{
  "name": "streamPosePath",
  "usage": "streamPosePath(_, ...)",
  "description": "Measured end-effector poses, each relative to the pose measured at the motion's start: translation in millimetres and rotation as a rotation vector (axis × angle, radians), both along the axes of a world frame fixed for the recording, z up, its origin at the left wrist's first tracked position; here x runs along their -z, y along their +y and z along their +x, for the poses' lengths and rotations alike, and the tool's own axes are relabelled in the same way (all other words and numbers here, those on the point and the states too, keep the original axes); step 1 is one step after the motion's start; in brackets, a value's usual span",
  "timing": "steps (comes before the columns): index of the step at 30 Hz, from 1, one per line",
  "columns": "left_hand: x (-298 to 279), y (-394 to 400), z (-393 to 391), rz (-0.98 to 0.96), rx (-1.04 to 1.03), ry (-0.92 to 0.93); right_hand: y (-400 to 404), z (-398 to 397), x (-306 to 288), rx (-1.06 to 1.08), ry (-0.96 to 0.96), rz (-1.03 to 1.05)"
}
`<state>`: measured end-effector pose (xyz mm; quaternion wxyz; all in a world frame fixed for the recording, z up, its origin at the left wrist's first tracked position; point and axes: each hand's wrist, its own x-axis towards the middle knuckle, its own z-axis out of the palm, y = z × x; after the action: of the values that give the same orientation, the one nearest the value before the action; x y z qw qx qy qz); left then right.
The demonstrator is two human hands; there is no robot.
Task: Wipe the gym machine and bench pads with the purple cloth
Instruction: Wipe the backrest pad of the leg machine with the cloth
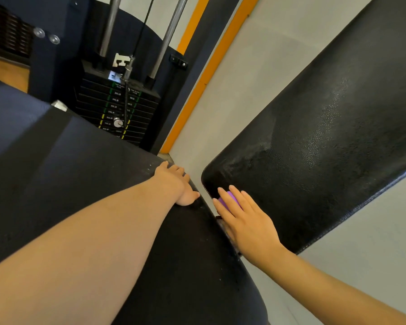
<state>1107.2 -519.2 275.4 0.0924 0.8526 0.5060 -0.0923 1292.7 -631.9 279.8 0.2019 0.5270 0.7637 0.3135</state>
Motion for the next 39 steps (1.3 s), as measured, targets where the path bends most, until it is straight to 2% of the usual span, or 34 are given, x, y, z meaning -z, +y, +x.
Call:
streamPosePath(6, -3, -4, 1, 0.012, -0.005, 0.019, 56, -24, -10, 0.014, -0.102, 0.076)
streamPosePath(12, -3, -5, -3, 0.008, 0.021, 0.019, 116, -44, -34, 0.051, -0.017, 0.151)
streamPosePath(22, -6, -10, -11, 0.005, 0.085, 0.043, 68, -19, -11, -0.134, -0.09, -0.072)
streamPosePath(26, -5, -11, -12, 0.012, 0.085, 0.039, 79, -23, -14, -0.13, -0.085, -0.011)
streamPosePath(32, -7, -15, -12, 0.015, 0.065, 0.048, 114, -54, -18, 0.045, -0.04, 0.113)
streamPosePath(39, -5, -14, -10, 0.025, 0.052, 0.041, 63, -23, 2, -0.083, -0.029, 0.031)
